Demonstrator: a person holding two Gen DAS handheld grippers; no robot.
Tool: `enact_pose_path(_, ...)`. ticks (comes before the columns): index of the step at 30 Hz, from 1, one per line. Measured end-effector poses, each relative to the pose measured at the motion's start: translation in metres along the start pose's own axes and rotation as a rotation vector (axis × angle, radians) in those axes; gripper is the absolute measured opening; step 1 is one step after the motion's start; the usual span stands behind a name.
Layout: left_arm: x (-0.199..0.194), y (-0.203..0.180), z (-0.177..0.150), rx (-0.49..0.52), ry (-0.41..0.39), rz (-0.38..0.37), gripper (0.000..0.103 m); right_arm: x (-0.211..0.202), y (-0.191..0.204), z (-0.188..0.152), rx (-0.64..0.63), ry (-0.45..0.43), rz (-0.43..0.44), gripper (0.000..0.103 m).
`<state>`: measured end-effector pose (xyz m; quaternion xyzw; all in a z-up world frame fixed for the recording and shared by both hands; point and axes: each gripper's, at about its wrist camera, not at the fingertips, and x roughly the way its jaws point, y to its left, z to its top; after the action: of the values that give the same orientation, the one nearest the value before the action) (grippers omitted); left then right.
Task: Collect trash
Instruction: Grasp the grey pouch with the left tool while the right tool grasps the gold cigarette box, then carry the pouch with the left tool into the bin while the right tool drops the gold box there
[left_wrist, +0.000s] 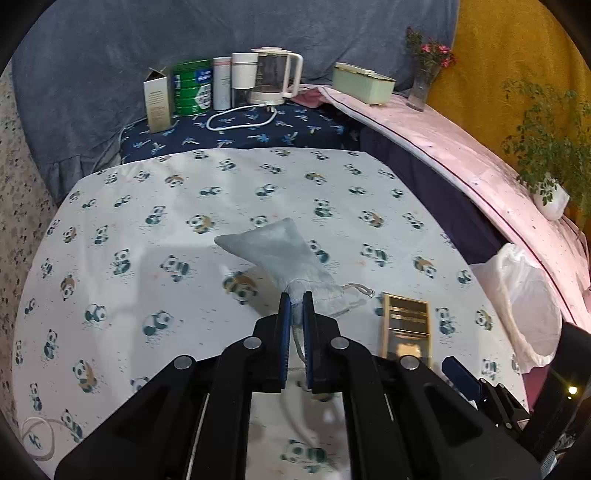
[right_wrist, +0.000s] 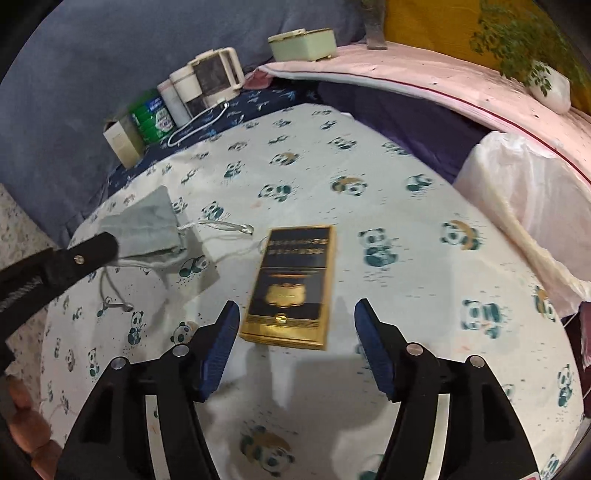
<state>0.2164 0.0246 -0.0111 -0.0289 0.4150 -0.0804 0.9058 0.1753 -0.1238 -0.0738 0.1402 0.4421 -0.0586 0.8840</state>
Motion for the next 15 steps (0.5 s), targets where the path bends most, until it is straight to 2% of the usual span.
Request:
enact_pose_path(6, 0.005, 0.014, 0.0, -0.007, 0.008, 0.008, 0.006, 0.024, 0.013, -0.004, -0.043, 0.024, -0.089, 0.069)
enact_pose_path(8, 0.004, 0.012, -0.001, -0.007, 0.01, 0.001, 0.006, 0.023, 0.013, -0.004, -0.074, 0.019, -0.12, 0.057)
enact_pose_path(10, 0.002, 0.008, -0.003, -0.005, 0.01, -0.009, 0.006, 0.017, 0.004, -0.004, -0.05, 0.018, -0.088, 0.056)
enact_pose_path(15, -0.012, -0.019, -0.008, 0.03, -0.002, -0.049, 0.006, -0.022, -0.022, -0.006, -0.027, -0.071, -0.071, 0.056)
